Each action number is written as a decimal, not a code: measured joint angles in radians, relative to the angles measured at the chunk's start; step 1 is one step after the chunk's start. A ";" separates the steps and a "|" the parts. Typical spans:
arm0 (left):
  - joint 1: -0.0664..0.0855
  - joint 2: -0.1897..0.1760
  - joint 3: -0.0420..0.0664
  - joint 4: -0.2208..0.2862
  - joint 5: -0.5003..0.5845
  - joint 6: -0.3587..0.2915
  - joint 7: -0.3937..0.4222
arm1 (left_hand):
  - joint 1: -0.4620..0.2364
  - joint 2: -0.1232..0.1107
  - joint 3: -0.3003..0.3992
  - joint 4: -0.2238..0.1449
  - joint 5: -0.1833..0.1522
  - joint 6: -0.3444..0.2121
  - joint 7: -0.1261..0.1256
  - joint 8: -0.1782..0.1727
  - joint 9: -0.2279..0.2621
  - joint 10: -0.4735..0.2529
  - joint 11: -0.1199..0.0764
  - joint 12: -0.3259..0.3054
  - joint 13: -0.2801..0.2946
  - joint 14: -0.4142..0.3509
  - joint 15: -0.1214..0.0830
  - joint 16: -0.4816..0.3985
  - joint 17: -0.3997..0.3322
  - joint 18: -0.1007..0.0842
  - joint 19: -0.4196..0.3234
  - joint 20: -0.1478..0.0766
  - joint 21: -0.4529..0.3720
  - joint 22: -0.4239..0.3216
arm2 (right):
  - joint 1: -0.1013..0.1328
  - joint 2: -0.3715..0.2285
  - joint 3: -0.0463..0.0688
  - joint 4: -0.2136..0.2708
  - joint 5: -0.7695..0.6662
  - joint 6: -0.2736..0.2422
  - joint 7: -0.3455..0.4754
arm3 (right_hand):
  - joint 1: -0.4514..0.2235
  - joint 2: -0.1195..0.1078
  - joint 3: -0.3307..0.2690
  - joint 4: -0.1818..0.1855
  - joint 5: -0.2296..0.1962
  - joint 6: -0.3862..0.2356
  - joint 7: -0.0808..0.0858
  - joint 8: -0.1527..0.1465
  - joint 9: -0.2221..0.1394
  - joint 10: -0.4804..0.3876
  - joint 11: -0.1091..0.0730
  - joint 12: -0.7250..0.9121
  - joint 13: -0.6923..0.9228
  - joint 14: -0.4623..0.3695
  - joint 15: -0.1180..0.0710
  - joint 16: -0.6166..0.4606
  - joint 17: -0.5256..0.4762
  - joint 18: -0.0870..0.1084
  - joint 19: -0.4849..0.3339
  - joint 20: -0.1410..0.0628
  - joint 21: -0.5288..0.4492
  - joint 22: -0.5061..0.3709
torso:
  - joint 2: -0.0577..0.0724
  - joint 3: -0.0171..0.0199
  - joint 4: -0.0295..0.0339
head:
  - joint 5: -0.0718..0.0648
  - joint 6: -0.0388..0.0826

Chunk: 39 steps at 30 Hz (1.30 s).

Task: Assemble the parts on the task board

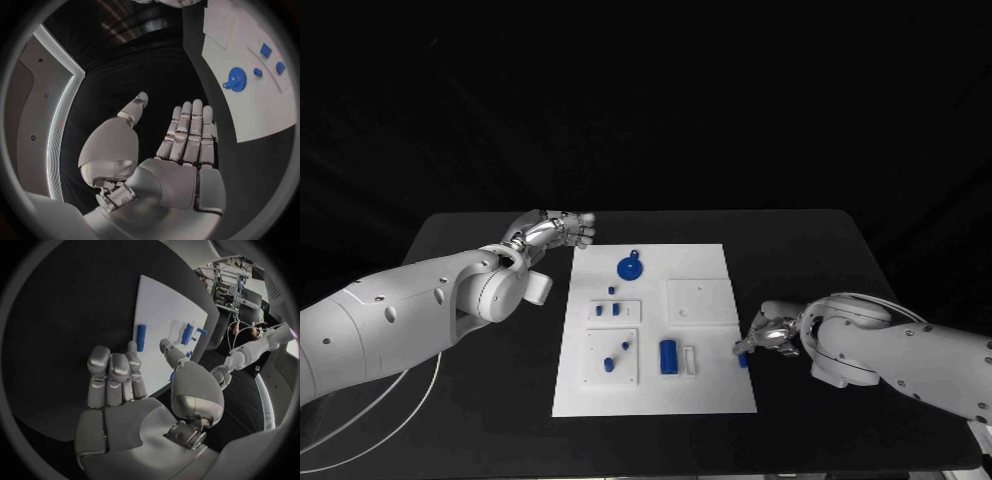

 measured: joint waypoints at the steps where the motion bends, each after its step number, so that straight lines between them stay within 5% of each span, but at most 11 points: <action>1: 0.000 0.000 0.000 0.000 0.000 0.000 0.000 | 0.000 0.000 0.000 0.000 0.000 0.000 0.000 0.000 0.000 0.000 0.000 0.000 0.000 0.000 0.000 0.000 0.000 0.000 0.000 0.000 0.000 0.000 | -0.004 0.003 0.000 -0.002 -0.005 0.000 -0.002 | -0.002 0.002 -0.003 0.003 0.000 0.000 0.000 0.000 0.000 0.000 0.000 0.000 0.000 0.000 0.000 0.000 0.000 0.000 -0.001 -0.001 0.000 0.000 | 0.000 0.0000 0.0001 | 0.000 0.000; 12: 0.000 -0.003 0.000 0.000 0.000 0.002 0.000 | 0.000 0.000 -0.002 0.002 0.000 0.000 0.000 0.000 0.000 0.000 0.000 0.000 0.000 0.000 0.000 0.000 0.000 -0.001 0.000 0.000 0.000 0.001 | -0.022 0.026 -0.001 -0.015 -0.051 -0.001 -0.017 | -0.020 0.012 -0.012 0.018 0.000 0.000 0.000 0.002 0.005 0.000 0.000 -0.001 0.000 0.000 0.000 0.000 0.001 0.000 -0.001 -0.001 -0.003 0.000 | 0.000 -0.0012 0.0010 | 0.003 -0.005; 23: 0.000 -0.004 0.000 0.000 0.000 0.003 0.000 | -0.003 0.003 -0.002 0.002 0.000 0.000 0.000 0.000 0.000 0.000 0.000 0.000 0.000 0.000 0.000 0.000 0.001 -0.002 0.000 0.000 0.000 0.002 | -0.027 0.039 0.003 -0.029 -0.071 -0.003 -0.019 | -0.004 0.065 -0.020 0.015 0.000 0.000 -0.001 0.003 0.011 0.000 0.000 -0.002 0.006 0.002 0.002 0.000 0.003 0.000 -0.005 -0.004 -0.003 0.000 | 0.000 -0.0018 0.0006 | 0.005 -0.009; 26: 0.000 -0.006 0.000 0.000 0.000 0.003 0.000 | -0.003 0.003 -0.002 0.002 0.000 0.000 0.000 0.000 0.000 0.000 0.000 0.000 0.000 0.000 0.000 0.000 0.001 -0.003 0.000 0.000 0.000 0.002 | -0.028 0.041 0.003 -0.032 -0.074 -0.005 -0.019 | 0.036 0.121 0.013 0.003 0.000 0.002 -0.002 0.002 0.011 0.004 -0.004 0.007 0.009 0.001 0.001 0.000 0.003 0.000 -0.005 -0.004 -0.003 0.000 | 0.000 -0.0017 0.0006 | 0.006 -0.010; 29: 0.000 -0.006 0.000 -0.001 0.000 0.003 -0.001 | -0.003 0.004 -0.002 0.002 0.000 0.000 0.000 0.000 0.000 0.000 0.000 0.000 0.000 0.000 0.000 0.000 0.002 -0.004 0.000 0.000 0.000 0.002 | -0.028 0.042 0.003 -0.034 -0.075 -0.006 -0.019 | 0.078 0.153 0.068 -0.003 0.000 0.009 0.001 0.001 0.011 0.008 -0.007 0.008 0.011 -0.001 -0.001 -0.001 0.003 0.000 -0.005 -0.004 -0.003 0.000 | 0.000 -0.0016 0.0006 | 0.006 -0.011; 35: 0.000 -0.006 0.000 -0.001 0.000 0.004 -0.002 | -0.003 0.004 -0.002 0.002 0.000 0.000 0.000 0.000 0.000 0.000 0.000 0.000 0.000 0.000 0.000 0.000 0.002 -0.007 0.000 0.000 0.000 0.002 | -0.028 0.047 0.003 -0.037 -0.078 -0.008 -0.020 | 0.126 0.144 0.189 -0.003 -0.001 0.023 -0.003 0.001 0.011 0.022 -0.004 0.015 0.014 0.000 -0.001 -0.006 0.003 0.000 -0.006 0.000 -0.003 0.000 | 0.000 -0.0016 0.0002 | 0.006 -0.012; 39: 0.000 -0.006 0.000 -0.001 0.000 0.004 -0.002 | -0.003 0.004 -0.002 0.002 0.000 0.000 0.000 0.000 0.000 0.000 0.000 0.000 0.000 0.000 0.000 0.000 0.002 -0.007 0.000 0.000 0.000 0.003 | -0.028 0.050 0.003 -0.040 -0.079 -0.007 -0.024 | 0.127 0.145 0.214 -0.012 -0.004 0.032 -0.004 0.001 0.011 0.027 -0.009 0.015 0.016 0.000 0.000 -0.006 0.003 0.000 -0.002 0.005 0.001 0.000 | 0.000 -0.0015 0.0002 | 0.006 -0.013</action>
